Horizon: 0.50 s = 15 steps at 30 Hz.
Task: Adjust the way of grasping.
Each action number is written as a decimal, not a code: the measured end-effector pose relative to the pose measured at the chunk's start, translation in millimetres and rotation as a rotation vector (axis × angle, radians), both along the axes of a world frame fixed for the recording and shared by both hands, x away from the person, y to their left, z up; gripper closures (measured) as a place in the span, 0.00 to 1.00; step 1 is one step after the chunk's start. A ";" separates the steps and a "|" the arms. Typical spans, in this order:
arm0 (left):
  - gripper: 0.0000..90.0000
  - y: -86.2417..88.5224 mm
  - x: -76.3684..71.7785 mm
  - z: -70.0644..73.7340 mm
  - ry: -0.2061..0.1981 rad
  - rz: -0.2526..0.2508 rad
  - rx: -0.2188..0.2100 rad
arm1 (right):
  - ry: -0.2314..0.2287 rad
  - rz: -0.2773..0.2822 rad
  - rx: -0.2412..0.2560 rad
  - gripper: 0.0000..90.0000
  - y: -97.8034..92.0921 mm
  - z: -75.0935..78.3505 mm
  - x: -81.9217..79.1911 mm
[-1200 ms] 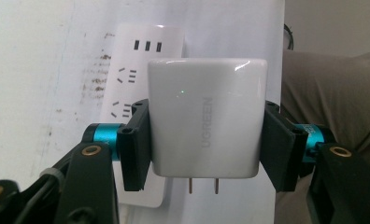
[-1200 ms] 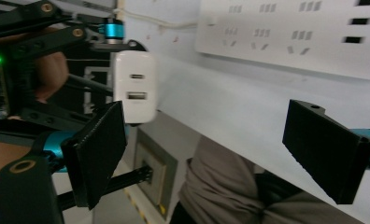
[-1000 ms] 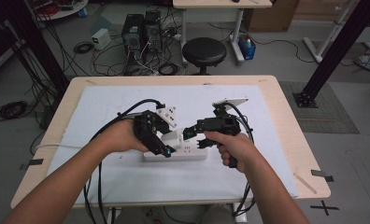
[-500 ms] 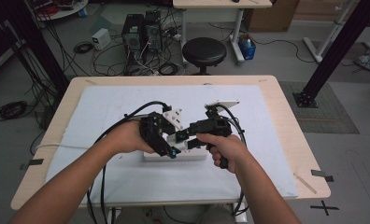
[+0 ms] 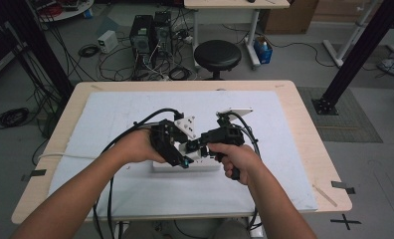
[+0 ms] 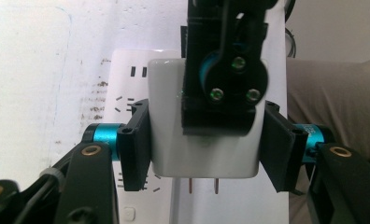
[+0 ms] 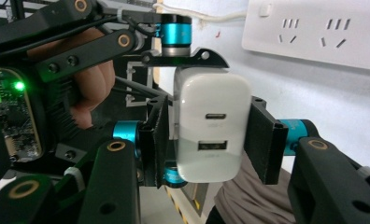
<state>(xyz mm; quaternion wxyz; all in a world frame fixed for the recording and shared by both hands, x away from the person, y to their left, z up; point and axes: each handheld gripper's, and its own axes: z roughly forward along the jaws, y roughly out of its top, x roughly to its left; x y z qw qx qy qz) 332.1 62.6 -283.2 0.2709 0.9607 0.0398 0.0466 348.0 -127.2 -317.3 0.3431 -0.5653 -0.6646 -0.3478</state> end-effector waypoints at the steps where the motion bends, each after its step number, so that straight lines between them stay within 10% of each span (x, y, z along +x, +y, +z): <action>1: 0.47 -0.2 0.4 0.2 -0.001 -0.003 0.007 | -0.007 -0.005 0.002 0.62 0.2 0.2 -0.3; 15: 0.39 -4.6 4.9 -3.8 0.038 0.062 0.020 | -0.070 -0.007 -0.064 0.69 1.5 1.6 -1.9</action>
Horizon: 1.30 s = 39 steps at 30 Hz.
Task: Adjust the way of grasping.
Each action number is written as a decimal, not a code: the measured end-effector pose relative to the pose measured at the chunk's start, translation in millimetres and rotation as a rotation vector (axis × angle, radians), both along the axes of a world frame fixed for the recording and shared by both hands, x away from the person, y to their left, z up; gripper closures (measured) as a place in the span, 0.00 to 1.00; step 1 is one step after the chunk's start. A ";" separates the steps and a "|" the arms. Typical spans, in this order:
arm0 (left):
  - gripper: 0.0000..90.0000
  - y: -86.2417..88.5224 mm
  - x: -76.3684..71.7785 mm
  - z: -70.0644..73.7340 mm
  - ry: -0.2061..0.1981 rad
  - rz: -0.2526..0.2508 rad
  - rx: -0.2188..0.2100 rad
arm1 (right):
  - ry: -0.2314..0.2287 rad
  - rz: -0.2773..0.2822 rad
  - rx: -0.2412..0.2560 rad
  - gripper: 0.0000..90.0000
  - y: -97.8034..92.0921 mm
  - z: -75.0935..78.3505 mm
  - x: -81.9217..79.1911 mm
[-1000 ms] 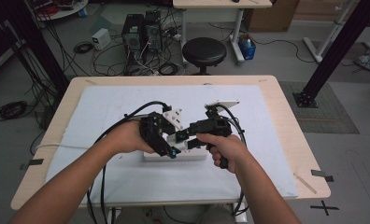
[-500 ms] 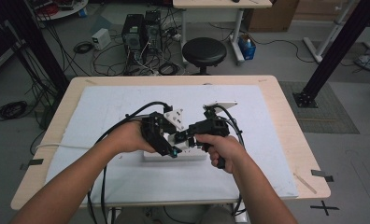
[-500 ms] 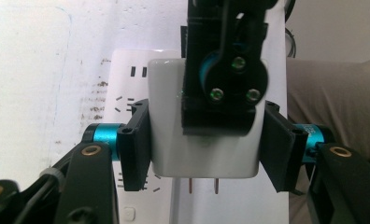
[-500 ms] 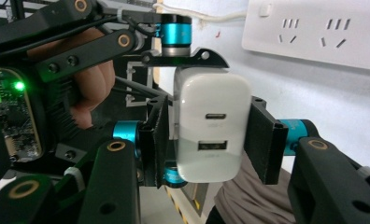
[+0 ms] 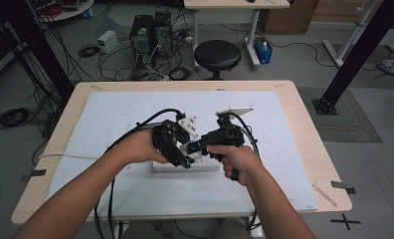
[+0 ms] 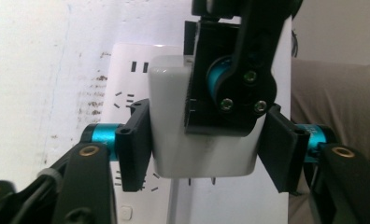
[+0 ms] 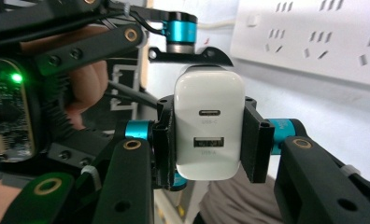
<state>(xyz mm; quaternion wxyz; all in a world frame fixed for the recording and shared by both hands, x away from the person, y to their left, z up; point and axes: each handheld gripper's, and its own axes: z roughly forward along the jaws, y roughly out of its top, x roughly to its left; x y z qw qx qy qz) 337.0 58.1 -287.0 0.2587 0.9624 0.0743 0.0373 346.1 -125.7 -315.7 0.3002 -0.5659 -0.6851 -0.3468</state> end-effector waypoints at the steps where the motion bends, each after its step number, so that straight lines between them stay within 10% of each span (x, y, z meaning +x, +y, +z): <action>1: 0.36 0.5 1.4 0.5 0.011 0.013 0.002 | -0.003 0.002 -0.007 0.69 0.0 -0.2 0.1; 20: 0.24 27.5 5.2 3.1 0.156 0.099 0.288 | -0.101 0.001 -0.357 0.69 0.0 14.9 1.5; 39: 0.24 52.6 1.3 4.3 0.185 0.141 0.422 | -0.099 0.008 -0.788 0.69 -20.6 17.5 4.5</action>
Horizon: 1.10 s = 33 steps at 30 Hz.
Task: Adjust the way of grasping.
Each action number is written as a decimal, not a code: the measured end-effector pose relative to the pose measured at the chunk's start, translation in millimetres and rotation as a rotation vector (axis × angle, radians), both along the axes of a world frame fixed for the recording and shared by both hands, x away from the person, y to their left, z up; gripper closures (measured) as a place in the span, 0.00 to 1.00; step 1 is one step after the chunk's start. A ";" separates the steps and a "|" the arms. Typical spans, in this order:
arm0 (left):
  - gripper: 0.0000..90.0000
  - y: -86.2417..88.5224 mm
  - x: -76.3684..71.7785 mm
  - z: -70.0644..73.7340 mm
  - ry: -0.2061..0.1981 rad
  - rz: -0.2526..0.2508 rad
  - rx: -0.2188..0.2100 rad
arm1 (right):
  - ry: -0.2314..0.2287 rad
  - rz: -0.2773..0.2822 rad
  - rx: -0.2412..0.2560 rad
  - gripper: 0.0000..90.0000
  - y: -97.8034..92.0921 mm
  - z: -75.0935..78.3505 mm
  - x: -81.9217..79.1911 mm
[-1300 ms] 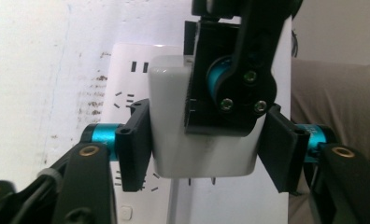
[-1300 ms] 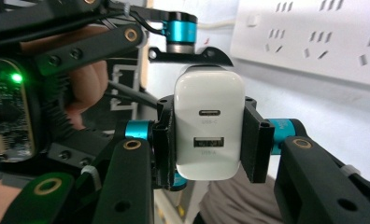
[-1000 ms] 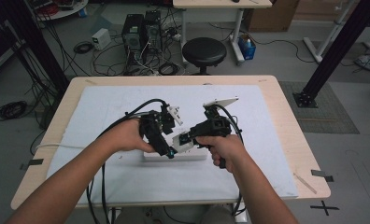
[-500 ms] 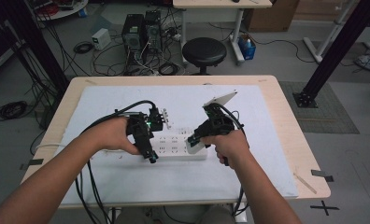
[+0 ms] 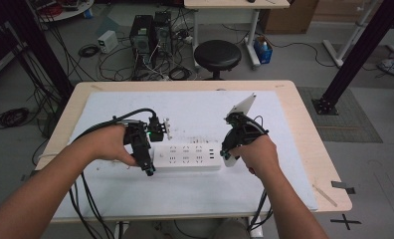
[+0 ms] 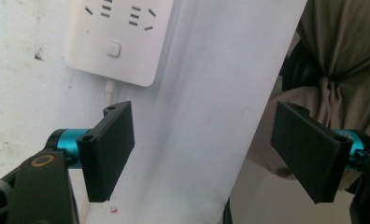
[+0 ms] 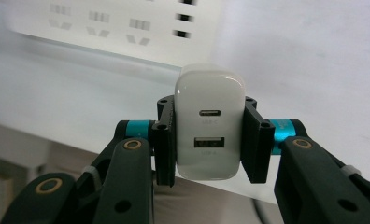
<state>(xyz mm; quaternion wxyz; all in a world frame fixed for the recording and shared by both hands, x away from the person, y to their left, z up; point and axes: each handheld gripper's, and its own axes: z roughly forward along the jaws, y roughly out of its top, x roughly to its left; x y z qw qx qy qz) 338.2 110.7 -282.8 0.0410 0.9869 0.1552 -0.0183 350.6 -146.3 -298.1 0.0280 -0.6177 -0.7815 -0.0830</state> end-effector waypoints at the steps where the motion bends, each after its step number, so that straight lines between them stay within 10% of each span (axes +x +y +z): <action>1: 0.24 0.7 -0.2 0.2 0.001 0.001 0.006 | 0.000 -0.002 -0.025 0.69 -1.8 0.8 0.1; 33: 0.24 27.5 -4.9 4.7 -0.018 0.040 -0.008 | -0.025 0.031 -0.111 0.69 -18.8 8.0 1.9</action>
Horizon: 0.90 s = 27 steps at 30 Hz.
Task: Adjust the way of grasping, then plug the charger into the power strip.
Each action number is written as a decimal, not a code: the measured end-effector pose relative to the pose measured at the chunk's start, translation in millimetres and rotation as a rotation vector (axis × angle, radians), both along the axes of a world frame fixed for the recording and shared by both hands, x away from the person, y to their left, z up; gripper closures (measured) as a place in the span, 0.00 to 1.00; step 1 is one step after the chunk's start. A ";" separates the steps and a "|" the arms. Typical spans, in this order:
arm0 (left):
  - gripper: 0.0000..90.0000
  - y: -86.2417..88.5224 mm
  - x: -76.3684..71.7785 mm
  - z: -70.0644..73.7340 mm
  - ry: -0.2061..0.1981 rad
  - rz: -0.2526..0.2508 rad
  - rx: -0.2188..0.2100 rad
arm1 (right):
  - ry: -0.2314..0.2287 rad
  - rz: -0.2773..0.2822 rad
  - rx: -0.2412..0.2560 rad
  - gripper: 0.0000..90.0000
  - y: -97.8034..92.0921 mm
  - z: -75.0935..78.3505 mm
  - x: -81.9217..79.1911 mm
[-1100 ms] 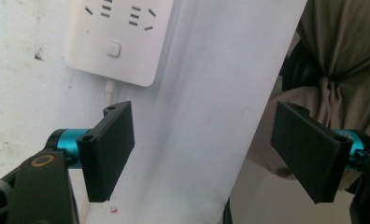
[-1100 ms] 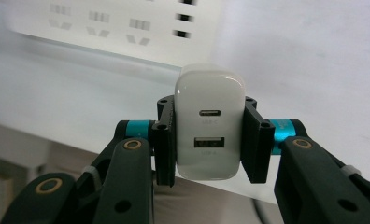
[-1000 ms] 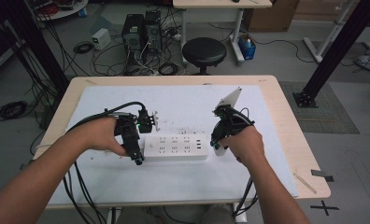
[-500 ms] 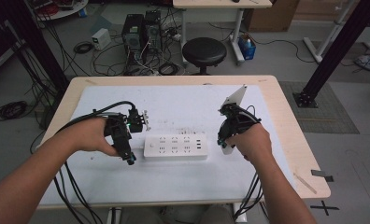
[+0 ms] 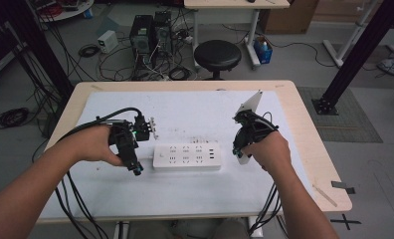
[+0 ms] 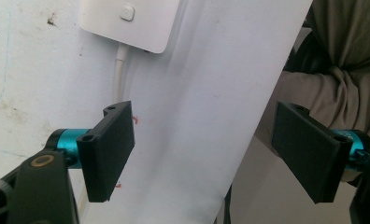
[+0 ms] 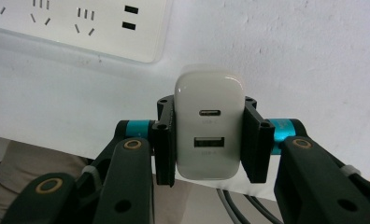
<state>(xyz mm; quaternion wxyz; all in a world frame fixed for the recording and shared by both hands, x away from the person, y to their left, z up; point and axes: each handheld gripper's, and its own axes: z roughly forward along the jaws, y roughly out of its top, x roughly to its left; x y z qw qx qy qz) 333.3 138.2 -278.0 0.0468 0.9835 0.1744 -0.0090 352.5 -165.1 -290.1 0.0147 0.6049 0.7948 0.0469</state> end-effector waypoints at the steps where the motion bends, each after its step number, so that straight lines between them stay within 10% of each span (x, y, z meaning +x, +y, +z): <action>1: 0.24 -0.1 0.2 0.4 0.002 -0.005 0.004 | -0.005 0.005 0.001 0.69 0.1 0.8 -0.4; 19: 0.24 0.8 -0.3 -0.7 0.026 -0.048 0.021 | -0.001 0.212 -0.025 0.69 5.3 6.1 4.9; 27: 0.24 6.6 -1.5 2.4 0.042 -0.068 0.018 | -0.012 0.393 -0.040 0.69 15.2 14.5 9.6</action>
